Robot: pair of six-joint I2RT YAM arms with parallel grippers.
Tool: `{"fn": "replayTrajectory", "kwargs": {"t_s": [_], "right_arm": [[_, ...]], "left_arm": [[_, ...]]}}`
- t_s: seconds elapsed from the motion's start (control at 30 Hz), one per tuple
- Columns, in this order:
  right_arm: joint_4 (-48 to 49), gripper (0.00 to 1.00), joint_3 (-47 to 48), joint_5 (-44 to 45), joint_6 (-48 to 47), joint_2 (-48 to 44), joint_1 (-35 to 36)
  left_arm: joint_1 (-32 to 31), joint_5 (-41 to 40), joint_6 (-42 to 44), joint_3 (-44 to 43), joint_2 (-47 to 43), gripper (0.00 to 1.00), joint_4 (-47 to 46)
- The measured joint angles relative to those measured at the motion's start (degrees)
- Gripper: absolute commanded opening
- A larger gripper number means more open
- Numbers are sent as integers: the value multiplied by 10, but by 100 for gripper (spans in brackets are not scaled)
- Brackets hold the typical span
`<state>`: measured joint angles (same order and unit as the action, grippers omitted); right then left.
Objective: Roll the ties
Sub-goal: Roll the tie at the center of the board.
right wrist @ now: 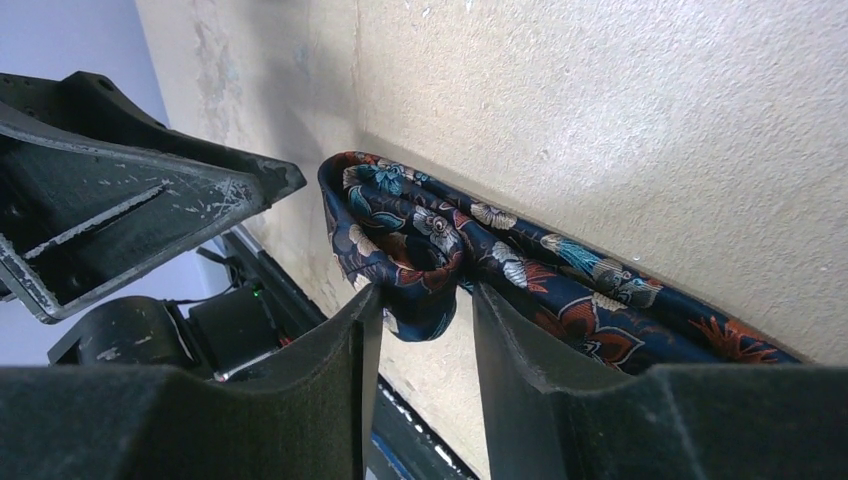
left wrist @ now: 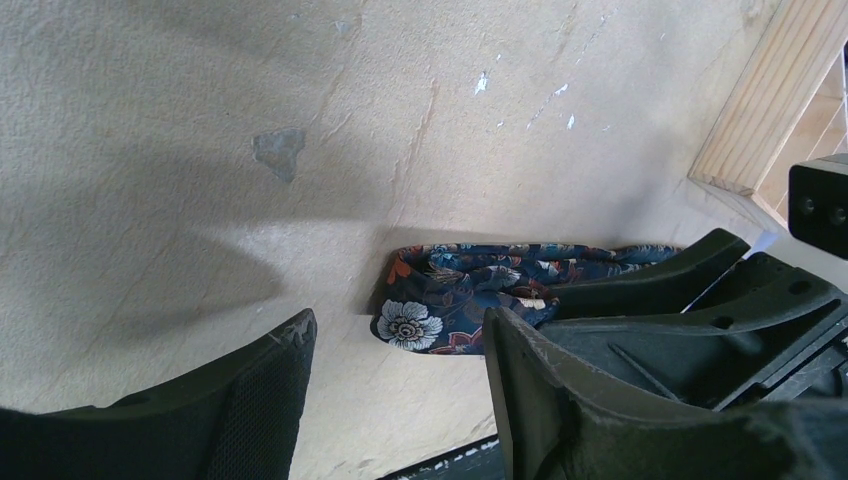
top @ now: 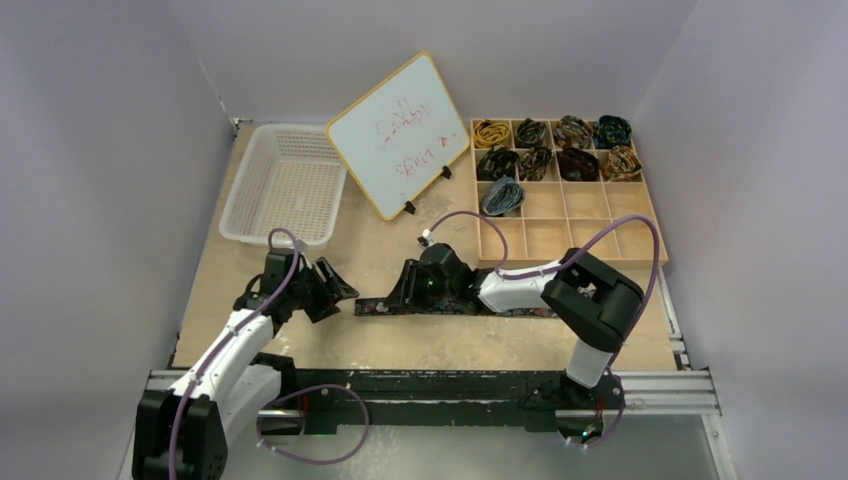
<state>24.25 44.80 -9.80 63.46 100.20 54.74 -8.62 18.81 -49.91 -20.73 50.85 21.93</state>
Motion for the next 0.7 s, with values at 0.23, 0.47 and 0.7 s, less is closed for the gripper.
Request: {"fn": "replayTrajectory", "kwargs": {"t_s": [0.23,0.47,0.7], "right_arm": [[0,21,1,-11,0,0,0],[-5,16,12,-21,-7,0,-1],[-5,15,17,-35,-38,0,-6]], "left_arm": [[0,6,0,0,2,60,-1],[0,16,1,0,9,60,-12],[0,25,6,0,21,60,-17]]}}
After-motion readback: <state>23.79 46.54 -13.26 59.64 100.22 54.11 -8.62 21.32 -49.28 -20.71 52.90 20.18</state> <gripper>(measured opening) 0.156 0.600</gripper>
